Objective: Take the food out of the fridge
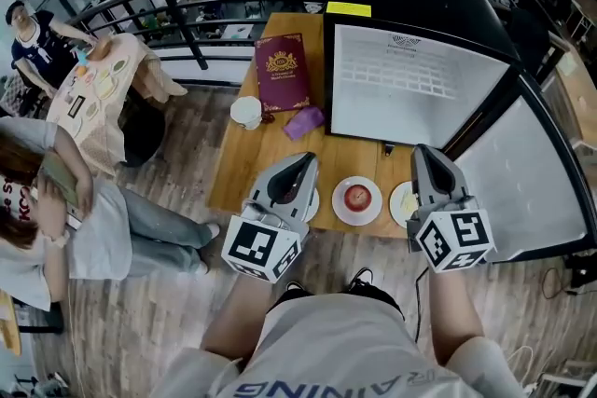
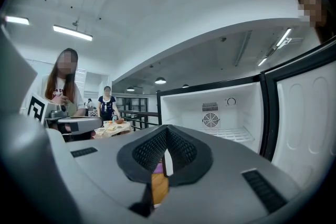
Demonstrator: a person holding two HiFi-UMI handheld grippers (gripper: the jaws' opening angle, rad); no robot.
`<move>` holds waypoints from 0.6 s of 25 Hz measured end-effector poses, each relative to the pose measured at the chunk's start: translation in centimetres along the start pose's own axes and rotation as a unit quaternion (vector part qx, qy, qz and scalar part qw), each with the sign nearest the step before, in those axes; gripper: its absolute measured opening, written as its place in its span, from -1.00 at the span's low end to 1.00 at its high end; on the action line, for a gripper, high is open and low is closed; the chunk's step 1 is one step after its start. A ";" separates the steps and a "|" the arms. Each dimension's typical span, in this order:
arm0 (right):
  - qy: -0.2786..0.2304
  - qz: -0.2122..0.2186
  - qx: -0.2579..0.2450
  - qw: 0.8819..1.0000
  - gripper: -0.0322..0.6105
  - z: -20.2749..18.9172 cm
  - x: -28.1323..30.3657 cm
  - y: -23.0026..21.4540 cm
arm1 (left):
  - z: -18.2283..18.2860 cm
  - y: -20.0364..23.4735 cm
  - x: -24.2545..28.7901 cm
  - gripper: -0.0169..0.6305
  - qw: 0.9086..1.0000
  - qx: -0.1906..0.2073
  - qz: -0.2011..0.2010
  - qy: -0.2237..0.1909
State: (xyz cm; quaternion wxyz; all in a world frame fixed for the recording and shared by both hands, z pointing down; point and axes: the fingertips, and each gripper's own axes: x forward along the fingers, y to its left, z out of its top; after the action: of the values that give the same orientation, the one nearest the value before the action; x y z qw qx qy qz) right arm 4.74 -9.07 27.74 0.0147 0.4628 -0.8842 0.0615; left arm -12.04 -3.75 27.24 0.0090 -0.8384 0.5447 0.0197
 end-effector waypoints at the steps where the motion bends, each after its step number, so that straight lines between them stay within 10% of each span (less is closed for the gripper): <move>1: 0.000 -0.001 -0.002 1.000 -0.84 0.1 0.1 0.0 | 0.0 0.0 0.0 -0.92 1.000 0.001 0.000 0.000; 15: 0.002 -0.007 -0.012 1.000 -0.84 0.0 0.2 0.1 | 0.3 -0.3 0.3 -0.92 1.000 0.004 -0.009 -0.001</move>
State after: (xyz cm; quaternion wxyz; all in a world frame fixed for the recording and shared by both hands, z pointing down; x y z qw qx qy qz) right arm 4.55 -9.20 27.75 0.0224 0.4688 -0.8815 0.0517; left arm -11.67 -3.92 26.97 0.0128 -0.8432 0.5372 0.0180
